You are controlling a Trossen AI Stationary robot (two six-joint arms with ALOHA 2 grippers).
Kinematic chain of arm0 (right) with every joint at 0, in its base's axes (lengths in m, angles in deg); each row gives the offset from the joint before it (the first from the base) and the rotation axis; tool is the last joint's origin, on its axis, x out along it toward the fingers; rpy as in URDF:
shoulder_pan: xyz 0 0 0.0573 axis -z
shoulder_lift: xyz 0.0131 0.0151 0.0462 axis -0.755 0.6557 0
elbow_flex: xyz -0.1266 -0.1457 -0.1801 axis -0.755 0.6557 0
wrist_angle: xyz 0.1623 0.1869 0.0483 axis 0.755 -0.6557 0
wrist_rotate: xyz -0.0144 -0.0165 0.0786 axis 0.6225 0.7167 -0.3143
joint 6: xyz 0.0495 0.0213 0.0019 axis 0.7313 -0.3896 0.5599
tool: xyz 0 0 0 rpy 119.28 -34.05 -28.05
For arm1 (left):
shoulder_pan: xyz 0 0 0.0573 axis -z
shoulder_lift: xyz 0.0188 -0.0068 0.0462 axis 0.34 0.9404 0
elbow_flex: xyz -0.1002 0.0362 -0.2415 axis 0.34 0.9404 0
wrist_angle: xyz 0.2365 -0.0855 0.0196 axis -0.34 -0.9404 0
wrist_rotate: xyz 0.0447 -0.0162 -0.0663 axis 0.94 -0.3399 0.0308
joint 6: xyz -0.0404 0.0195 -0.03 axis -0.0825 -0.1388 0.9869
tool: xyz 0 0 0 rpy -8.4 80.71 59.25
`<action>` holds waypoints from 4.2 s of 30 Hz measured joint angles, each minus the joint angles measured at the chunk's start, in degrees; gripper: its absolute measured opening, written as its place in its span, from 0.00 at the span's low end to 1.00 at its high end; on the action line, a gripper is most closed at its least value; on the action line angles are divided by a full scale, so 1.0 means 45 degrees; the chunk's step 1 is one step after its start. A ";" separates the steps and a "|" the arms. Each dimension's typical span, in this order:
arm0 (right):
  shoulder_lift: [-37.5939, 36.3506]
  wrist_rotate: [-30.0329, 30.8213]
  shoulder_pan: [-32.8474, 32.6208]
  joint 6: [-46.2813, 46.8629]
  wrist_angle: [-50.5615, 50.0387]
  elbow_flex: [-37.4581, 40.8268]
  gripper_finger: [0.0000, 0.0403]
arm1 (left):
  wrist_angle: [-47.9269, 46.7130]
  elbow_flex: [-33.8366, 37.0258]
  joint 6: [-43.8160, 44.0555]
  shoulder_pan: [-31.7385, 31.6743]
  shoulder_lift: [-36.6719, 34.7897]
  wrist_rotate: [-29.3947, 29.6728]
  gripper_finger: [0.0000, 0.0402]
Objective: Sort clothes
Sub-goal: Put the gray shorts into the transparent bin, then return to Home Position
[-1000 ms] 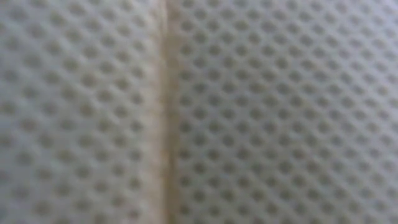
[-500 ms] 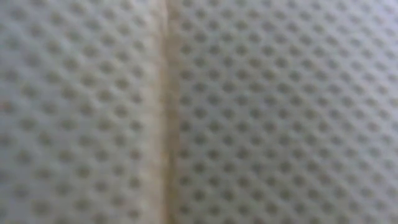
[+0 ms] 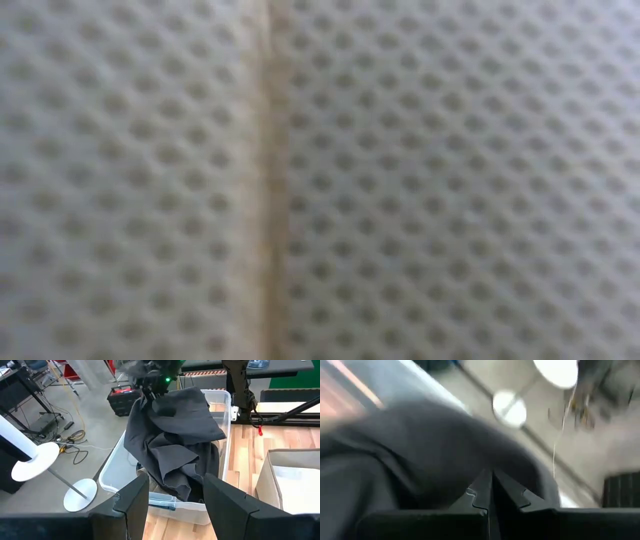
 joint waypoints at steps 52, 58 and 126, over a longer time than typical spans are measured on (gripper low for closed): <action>-1.7573 -0.6122 -0.8289 -0.3209 1.3965 1.9828 0.03 | 1.9610 2.4100 0.0390 0.0583 -1.3945 -0.5700 0.38; -1.9936 -0.7544 -0.8039 -0.2531 1.7225 2.3982 0.03 | 1.9822 2.7288 0.0354 0.0330 -1.6958 -0.5778 0.38; -2.0773 -0.6217 -0.8006 0.3724 1.6330 2.8579 0.03 | 2.2290 2.9288 0.2618 0.0330 -1.4516 -0.6363 0.38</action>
